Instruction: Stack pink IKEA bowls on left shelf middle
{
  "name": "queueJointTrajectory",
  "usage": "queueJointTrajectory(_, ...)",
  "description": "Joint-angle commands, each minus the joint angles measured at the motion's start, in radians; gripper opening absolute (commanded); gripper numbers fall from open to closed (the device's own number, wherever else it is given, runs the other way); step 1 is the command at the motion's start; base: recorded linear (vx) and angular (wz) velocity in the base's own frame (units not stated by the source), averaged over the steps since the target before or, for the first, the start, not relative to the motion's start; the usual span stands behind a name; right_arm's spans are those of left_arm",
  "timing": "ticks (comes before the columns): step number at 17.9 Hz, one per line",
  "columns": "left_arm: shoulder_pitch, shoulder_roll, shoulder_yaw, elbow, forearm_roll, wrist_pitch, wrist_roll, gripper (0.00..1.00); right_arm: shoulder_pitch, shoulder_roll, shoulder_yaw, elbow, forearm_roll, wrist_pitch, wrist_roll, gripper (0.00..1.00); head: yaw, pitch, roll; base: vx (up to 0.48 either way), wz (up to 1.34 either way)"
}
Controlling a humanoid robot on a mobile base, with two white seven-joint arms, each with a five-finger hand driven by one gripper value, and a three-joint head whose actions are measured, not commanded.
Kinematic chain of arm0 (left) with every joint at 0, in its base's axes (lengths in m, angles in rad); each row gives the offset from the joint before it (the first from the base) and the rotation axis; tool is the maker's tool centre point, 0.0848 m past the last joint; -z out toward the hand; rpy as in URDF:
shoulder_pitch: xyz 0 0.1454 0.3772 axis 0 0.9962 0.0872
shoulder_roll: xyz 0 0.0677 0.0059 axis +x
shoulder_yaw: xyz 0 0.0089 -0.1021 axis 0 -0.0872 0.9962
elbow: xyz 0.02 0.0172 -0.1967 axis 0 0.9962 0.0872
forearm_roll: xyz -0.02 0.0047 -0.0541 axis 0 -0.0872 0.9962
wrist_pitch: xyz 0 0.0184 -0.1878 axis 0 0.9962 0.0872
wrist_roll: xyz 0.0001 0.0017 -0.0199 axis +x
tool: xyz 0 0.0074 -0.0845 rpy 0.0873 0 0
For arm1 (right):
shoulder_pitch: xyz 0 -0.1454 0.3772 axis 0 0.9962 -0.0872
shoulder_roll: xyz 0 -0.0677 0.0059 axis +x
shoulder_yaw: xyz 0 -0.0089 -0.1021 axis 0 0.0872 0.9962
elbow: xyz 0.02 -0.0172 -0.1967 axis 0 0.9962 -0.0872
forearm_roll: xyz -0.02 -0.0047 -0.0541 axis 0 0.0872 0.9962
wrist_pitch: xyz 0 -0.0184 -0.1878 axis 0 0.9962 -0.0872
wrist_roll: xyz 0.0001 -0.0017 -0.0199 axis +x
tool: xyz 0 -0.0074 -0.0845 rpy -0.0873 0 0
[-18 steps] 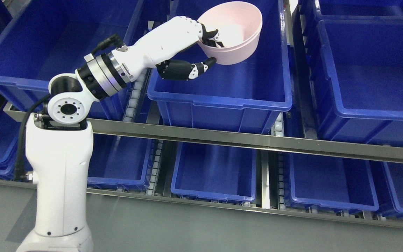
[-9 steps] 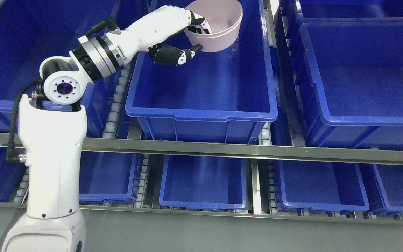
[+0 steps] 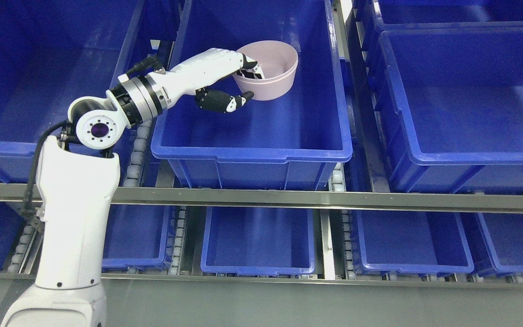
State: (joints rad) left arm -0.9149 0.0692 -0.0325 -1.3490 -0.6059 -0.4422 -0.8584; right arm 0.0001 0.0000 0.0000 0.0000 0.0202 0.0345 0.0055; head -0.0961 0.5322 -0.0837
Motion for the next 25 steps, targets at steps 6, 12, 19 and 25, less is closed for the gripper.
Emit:
queueJointTrajectory(6, 0.01, -0.046, -0.024, 0.088, -0.029, 0.004, 0.009, 0.63, 0.029, -0.017, -0.012, -0.034, -0.02, -0.001, 0.001, 1.0, 0.0, 0.0, 0.0, -0.001, 0.0)
queueJointTrajectory(12, -0.032, -0.052, 0.111, 0.085, -0.006, 0.052, 0.437, 1.0, 0.029, -0.017, -0.011, -0.034, -0.02, 0.001, 0.001, 1.0, 0.0, 0.0, 0.0, 0.0, 0.0)
queueJointTrajectory(19, 0.042, -0.052, 0.117, 0.058, 0.664, 0.306, 0.888, 1.0, 0.029, -0.017, -0.012, -0.034, -0.02, -0.001, 0.001, 1.0, 0.0, 0.0, 0.0, 0.0, 0.0)
queueJointTrajectory(25, 0.172, -0.052, 0.022, -0.175, 0.664, 0.381, 1.012, 1.0, 0.029, -0.017, -0.011, -0.034, -0.02, -0.001, 0.001, 1.0, 0.0, 0.0, 0.0, 0.0, 0.0)
